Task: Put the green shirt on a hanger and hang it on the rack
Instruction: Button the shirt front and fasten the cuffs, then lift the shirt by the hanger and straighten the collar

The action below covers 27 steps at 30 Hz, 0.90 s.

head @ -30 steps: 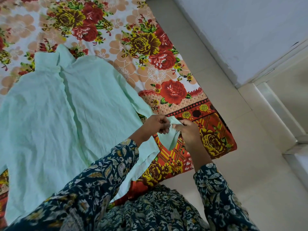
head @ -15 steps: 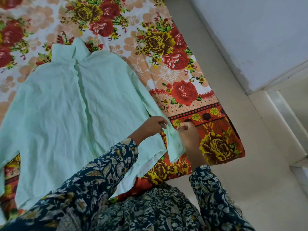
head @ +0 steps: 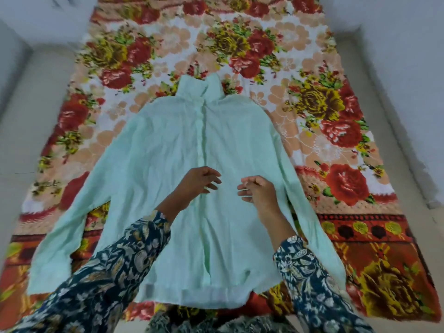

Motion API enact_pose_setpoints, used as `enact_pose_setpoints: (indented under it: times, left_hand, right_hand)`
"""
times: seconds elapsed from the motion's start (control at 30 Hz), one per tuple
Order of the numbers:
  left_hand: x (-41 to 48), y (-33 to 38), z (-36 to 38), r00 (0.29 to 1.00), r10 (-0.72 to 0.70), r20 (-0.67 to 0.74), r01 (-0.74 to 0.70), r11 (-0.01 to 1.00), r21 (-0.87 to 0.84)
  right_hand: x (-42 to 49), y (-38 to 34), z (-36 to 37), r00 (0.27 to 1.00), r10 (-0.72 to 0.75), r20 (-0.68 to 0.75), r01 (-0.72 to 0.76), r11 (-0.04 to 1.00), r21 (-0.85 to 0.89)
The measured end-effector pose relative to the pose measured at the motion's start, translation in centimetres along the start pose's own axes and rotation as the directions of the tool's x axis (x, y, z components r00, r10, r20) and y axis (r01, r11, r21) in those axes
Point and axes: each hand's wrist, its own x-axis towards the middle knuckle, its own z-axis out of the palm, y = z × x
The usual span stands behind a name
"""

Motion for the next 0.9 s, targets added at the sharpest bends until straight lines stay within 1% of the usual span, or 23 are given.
enact_pose_setpoints:
  times: [0.13,0.2,0.33,0.4,0.53,0.57,0.63,0.7,0.73,0.8,0.83,0.9]
  left_hand:
    - [2.5,0.8,-6.5,0.997,0.028,-0.069,-0.031,0.999,-0.041]
    - [4.9,2.1,-9.3,0.993,0.050,-0.105,-0.056,0.997,-0.047]
    - [10.7,4.5,-13.2,0.973,0.103,-0.206,-0.108,0.994,-0.015]
    - [14.2,5.7,-14.5,0.963,0.109,-0.249,-0.107,0.994,0.022]
    - [22.6,8.5,-16.4,0.955,0.132,-0.264,-0.091,0.983,0.162]
    - [24.6,9.0,-16.7,0.956,0.145,-0.256,-0.083,0.968,0.238]
    - [29.2,9.8,-17.5,0.956,0.183,-0.230,-0.067,0.898,0.435]
    - [32.8,10.7,-17.9,0.961,0.203,-0.187,-0.051,0.795,0.604]
    - [34.3,11.2,-17.9,0.964,0.216,-0.155,-0.056,0.736,0.675]
    - [37.1,12.2,-17.8,0.966,0.238,-0.097,-0.080,0.636,0.768]
    - [38.3,12.6,-17.6,0.969,0.237,-0.075,-0.084,0.595,0.799]
    - [40.7,12.9,-17.5,0.975,0.213,-0.068,-0.052,0.510,0.858]
  right_hand:
    - [3.1,-3.3,5.9,0.998,-0.025,0.064,0.028,0.999,-0.033]
    - [5.6,-5.3,8.1,0.997,-0.032,0.071,0.036,0.998,-0.060]
    - [11.3,-9.2,10.5,0.997,-0.047,0.060,0.055,0.990,-0.130]
    - [14.7,-11.1,11.3,0.996,-0.053,0.068,0.063,0.984,-0.165]
    - [22.9,-14.7,13.1,0.995,-0.075,0.070,0.091,0.963,-0.255]
    - [24.8,-15.4,13.5,0.995,-0.070,0.076,0.089,0.956,-0.280]
    - [29.1,-16.6,14.7,0.994,-0.057,0.097,0.087,0.935,-0.345]
    - [32.9,-17.9,15.7,0.987,-0.112,0.115,0.154,0.857,-0.492]
    - [34.5,-18.5,16.1,0.978,-0.160,0.135,0.209,0.785,-0.583]
    - [37.6,-19.6,17.0,0.956,-0.233,0.177,0.284,0.596,-0.751]
    - [38.8,-20.1,17.5,0.954,-0.243,0.178,0.282,0.512,-0.812]
    - [40.7,-20.7,18.3,0.966,-0.217,0.141,0.221,0.412,-0.884]
